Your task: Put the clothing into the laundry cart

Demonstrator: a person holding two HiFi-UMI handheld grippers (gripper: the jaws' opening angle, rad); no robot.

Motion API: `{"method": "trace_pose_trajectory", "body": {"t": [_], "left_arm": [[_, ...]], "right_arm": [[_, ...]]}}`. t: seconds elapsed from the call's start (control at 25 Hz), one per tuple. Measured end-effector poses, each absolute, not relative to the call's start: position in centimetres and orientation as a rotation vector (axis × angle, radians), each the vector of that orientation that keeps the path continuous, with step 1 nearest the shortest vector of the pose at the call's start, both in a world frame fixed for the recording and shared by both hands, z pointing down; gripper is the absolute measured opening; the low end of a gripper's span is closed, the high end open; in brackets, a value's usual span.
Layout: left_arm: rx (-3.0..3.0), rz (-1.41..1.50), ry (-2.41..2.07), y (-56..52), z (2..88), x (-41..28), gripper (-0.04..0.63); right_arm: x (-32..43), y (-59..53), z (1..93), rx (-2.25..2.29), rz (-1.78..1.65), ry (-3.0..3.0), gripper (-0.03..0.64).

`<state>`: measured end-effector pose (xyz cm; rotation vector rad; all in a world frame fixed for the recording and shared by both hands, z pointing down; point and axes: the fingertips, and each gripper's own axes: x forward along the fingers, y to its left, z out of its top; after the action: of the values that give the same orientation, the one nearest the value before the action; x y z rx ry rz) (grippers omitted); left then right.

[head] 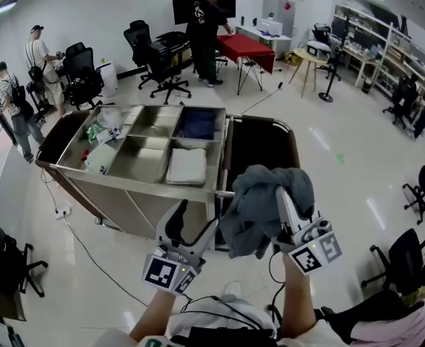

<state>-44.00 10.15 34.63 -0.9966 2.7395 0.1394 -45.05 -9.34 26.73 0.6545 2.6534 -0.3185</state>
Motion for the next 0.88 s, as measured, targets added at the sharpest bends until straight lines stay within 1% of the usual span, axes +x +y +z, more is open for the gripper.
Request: {"method": "trace_pose_trajectory", "body": {"t": [0.24, 0.4, 0.52, 0.64, 0.72, 0.8, 0.88], "left_arm": [[-0.881, 0.142, 2.765, 7.6, 33.9, -48.7, 0.321], [-0.844, 0.123, 2.792, 6.8, 34.5, -50.7, 0.321], [-0.841, 0.118, 2.801, 6.5, 34.9, -52.4, 0.321], [-0.863, 0.112, 2.803, 6.3, 35.6, -54.6, 0.321], [-0.894, 0.119, 2.806, 6.1, 36.0, -55.8, 0.321], [-0.935, 0.130, 2.805, 5.6, 36.1, -56.7, 0.321], [-0.972, 0.134, 2.798, 5.1, 36.1, -57.5, 0.321]], "right_arm": [[-52.9, -12.1, 25.9, 0.757, -0.365, 2.634, 0.125], [-57.9, -13.1, 23.9, 0.738, -0.234, 2.596, 0.126], [-63.4, -13.6, 26.9, 0.717, -0.212, 2.684, 0.133], [-67.5, -13.1, 33.9, 0.795, -0.317, 2.903, 0.180], [-68.2, -12.6, 39.6, 0.836, -0.343, 3.096, 0.223], [-67.8, -12.9, 44.3, 0.828, -0.322, 3.264, 0.282], [-67.6, -13.9, 46.4, 0.755, -0.316, 3.351, 0.363]]}}
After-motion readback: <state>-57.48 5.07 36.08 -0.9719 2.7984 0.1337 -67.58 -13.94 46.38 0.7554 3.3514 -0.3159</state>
